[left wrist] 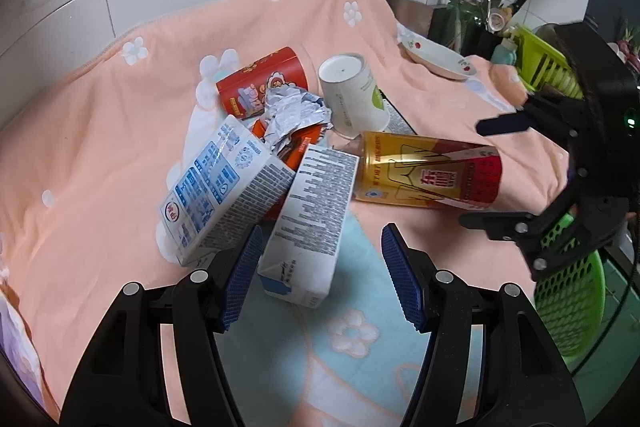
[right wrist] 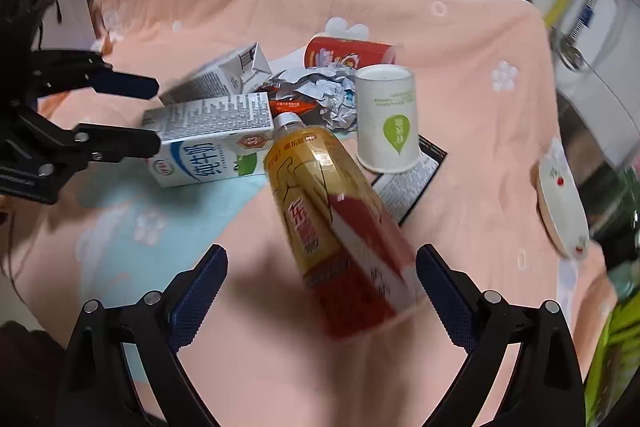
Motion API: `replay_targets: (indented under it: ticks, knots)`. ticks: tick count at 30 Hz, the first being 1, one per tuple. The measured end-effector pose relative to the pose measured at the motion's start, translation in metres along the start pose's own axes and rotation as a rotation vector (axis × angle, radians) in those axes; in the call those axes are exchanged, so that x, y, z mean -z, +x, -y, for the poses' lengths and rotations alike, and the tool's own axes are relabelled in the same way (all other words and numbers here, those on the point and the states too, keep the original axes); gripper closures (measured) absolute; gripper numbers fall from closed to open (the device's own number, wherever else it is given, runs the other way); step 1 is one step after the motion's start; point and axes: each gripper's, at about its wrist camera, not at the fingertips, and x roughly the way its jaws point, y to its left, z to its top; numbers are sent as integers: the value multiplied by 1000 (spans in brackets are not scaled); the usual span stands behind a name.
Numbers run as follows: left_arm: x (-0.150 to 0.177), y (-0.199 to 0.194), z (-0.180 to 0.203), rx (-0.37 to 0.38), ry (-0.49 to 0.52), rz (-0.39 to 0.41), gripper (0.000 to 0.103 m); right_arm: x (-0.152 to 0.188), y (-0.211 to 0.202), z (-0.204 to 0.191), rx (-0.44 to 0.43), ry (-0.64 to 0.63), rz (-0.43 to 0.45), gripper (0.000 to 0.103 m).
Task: Collect trash
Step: 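Move both grippers back over the towel toward the red-gold drink bottle, then grasp the red-gold drink bottle with the right gripper while the left gripper grasps a milk carton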
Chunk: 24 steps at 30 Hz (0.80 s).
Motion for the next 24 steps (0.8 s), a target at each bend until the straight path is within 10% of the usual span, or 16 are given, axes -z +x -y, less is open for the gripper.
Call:
replay_targets:
  ticks: [24]
  knots:
    - [-13,42,2,12,54,-70,41,-6,60,9,40,-74,-131,24]
